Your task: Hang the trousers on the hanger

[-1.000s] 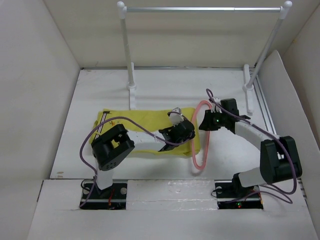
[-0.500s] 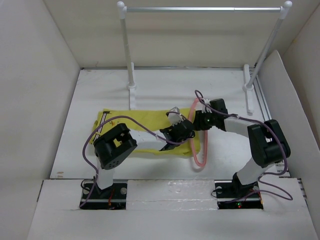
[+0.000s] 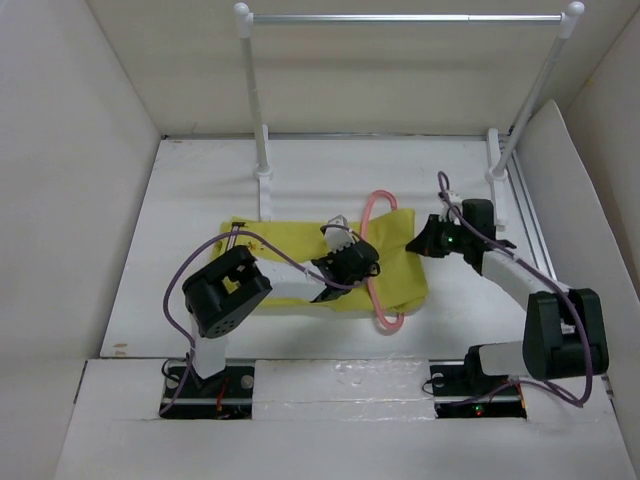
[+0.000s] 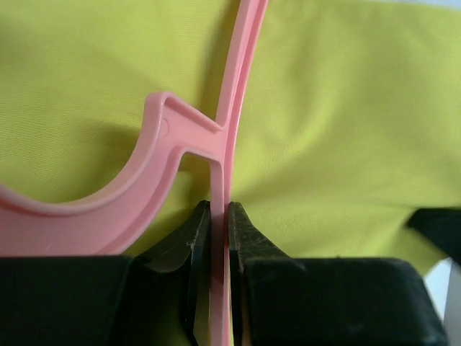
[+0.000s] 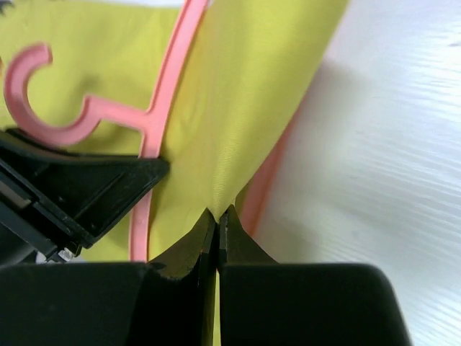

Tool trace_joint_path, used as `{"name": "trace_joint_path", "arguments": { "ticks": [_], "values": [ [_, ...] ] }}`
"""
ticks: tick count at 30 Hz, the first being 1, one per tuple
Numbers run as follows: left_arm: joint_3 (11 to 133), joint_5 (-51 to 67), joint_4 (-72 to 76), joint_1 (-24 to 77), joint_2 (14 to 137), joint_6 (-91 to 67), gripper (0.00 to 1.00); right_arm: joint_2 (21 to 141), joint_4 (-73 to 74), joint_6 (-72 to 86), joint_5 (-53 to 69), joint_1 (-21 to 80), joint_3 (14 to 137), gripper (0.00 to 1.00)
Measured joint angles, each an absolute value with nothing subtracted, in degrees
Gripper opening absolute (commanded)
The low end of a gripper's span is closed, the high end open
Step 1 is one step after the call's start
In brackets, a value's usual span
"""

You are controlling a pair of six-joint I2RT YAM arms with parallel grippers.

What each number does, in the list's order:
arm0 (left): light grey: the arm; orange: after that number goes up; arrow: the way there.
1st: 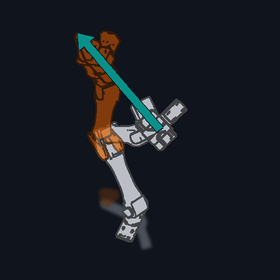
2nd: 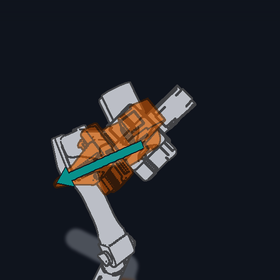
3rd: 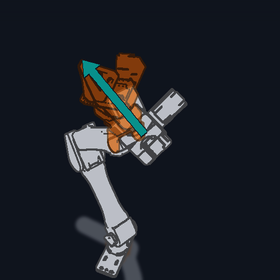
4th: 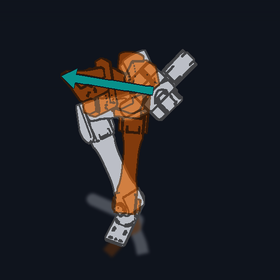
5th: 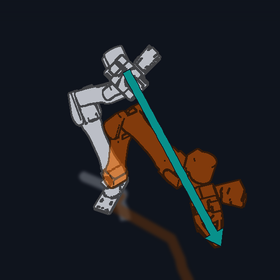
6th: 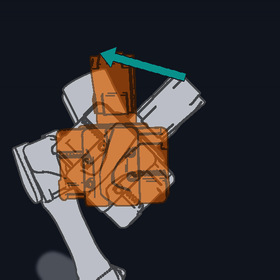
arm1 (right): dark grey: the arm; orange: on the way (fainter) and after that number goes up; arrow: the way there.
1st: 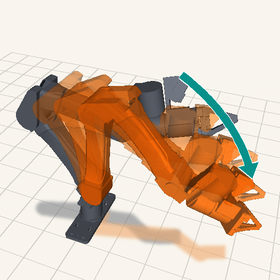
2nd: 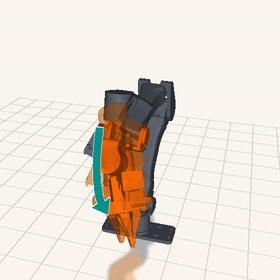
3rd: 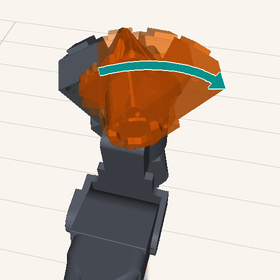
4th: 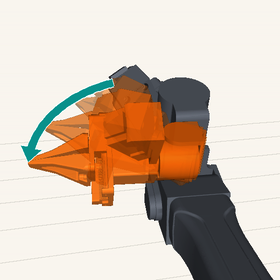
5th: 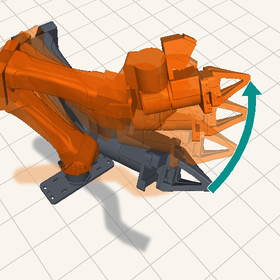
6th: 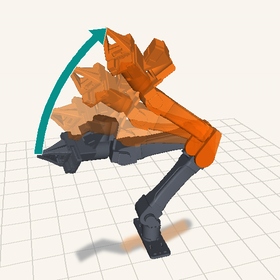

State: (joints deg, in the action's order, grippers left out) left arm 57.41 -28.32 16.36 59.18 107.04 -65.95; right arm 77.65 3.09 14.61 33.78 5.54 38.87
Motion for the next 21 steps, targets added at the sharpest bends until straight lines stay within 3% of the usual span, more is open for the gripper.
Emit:
{"name": "trace_joint_path", "arguments": {
  "ticks": [15,21],
  "values": [
    [46.9,-33.1,11.7,59.1,93.7,-60.5,0.00,72.9,15.6,10.5,35.1,-16.6,43.0,0.00],
    [45.4,-33.6,10.2,58.7,92.1,-58.4,0.00,76.7,15.5,8.9,34.3,-17.6,43.1,0.00]
  ]
}}
